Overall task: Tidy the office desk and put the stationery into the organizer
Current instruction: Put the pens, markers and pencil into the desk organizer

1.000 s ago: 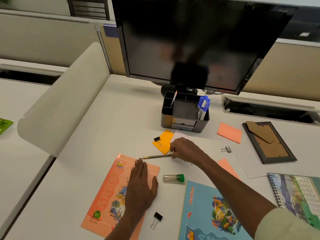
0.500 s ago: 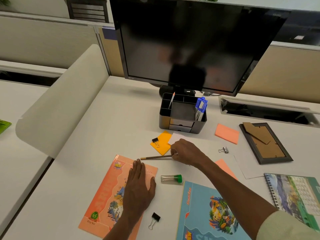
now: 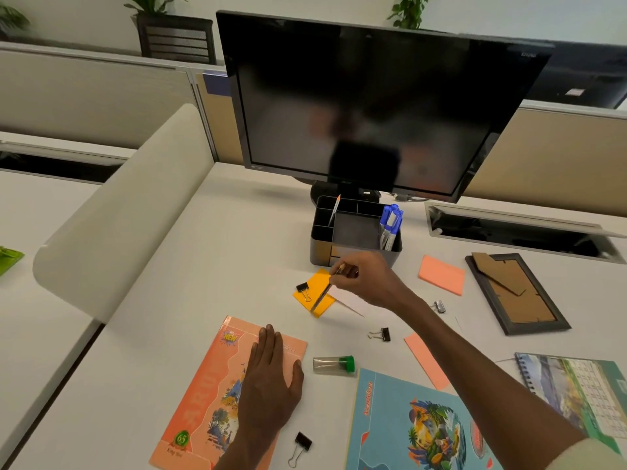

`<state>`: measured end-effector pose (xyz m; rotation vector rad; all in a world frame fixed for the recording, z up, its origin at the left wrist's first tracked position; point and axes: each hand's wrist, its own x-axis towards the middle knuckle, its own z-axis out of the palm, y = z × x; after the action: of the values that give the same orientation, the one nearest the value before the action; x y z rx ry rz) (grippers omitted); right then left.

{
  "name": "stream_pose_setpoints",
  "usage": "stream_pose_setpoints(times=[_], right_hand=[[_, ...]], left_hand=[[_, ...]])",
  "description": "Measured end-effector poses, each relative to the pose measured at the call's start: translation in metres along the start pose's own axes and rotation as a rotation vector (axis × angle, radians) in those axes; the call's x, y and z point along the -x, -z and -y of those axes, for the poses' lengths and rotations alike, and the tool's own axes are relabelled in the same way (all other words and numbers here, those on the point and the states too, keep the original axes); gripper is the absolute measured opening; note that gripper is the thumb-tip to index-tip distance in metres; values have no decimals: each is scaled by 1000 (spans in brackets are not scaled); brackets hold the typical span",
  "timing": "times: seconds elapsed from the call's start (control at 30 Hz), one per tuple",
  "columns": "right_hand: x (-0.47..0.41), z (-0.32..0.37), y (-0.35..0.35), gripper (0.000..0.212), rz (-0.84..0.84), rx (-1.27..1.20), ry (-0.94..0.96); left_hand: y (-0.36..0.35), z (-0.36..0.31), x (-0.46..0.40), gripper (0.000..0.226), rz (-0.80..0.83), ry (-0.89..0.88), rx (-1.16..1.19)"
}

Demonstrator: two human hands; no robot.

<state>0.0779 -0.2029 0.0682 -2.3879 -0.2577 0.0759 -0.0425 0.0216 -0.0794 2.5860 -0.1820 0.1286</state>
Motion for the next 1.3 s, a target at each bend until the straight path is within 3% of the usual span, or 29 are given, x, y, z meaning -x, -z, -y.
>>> stream_pose_setpoints(times=[0.3, 0.5, 0.97, 1.23, 1.3], right_hand=[[-31, 17, 58, 14, -371, -52, 13], [-61, 29, 77, 18, -490, -44, 49], [-118, 9, 44, 27, -378, 167, -167], [-131, 2, 36, 20, -340, 126, -227], [-132, 3, 36, 28, -345, 85, -223]], left_hand=[[-1, 1, 0, 73, 2, -2, -3], [-1, 2, 0, 74, 4, 8, 5], [1, -1, 0, 74, -6, 12, 18], [0, 0, 0, 73, 1, 11, 12], [0, 0, 0, 73, 6, 10, 7]])
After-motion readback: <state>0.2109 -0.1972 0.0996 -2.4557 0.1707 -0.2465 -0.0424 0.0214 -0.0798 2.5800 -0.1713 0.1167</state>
